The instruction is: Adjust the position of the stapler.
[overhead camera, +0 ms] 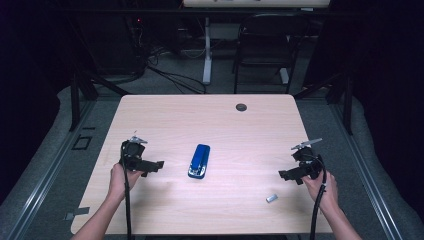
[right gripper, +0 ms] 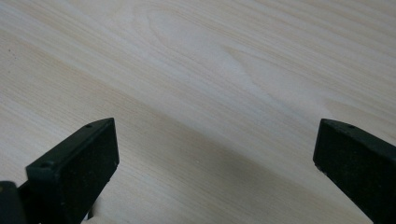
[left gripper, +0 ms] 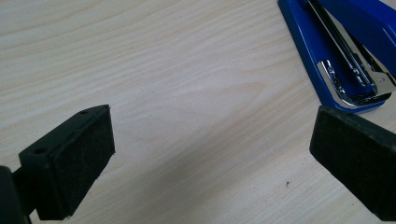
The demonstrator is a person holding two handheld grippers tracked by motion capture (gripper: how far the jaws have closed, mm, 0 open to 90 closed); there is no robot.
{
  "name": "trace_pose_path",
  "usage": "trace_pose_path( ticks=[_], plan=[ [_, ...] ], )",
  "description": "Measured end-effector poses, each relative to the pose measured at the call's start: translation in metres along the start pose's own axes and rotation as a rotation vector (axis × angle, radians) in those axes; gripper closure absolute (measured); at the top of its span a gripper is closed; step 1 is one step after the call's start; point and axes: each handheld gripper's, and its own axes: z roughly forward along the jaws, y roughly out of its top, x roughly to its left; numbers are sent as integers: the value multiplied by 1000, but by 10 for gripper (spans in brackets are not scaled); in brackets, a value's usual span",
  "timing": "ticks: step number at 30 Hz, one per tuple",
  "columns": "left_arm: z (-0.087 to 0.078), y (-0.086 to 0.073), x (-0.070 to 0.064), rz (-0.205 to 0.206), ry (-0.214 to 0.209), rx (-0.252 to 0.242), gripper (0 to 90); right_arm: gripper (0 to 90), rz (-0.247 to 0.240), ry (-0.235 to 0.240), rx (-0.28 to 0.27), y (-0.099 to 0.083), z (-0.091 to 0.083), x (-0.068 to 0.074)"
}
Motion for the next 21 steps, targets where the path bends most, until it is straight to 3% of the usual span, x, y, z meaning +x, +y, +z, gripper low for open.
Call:
trace_pose_path(
  ticks=[10, 14, 21],
  plan=[
    [1, 5, -20, 33, -12, -4, 0, 0, -5, -6, 12, -1, 1, -1],
    [1, 7, -31, 35, -39, -5, 0, 0, -1, -2, 16, 0, 2, 0],
    [3, 10, -48, 76, -58, -10, 0, 0, 1, -2, 24, -1, 3, 0]
  ],
)
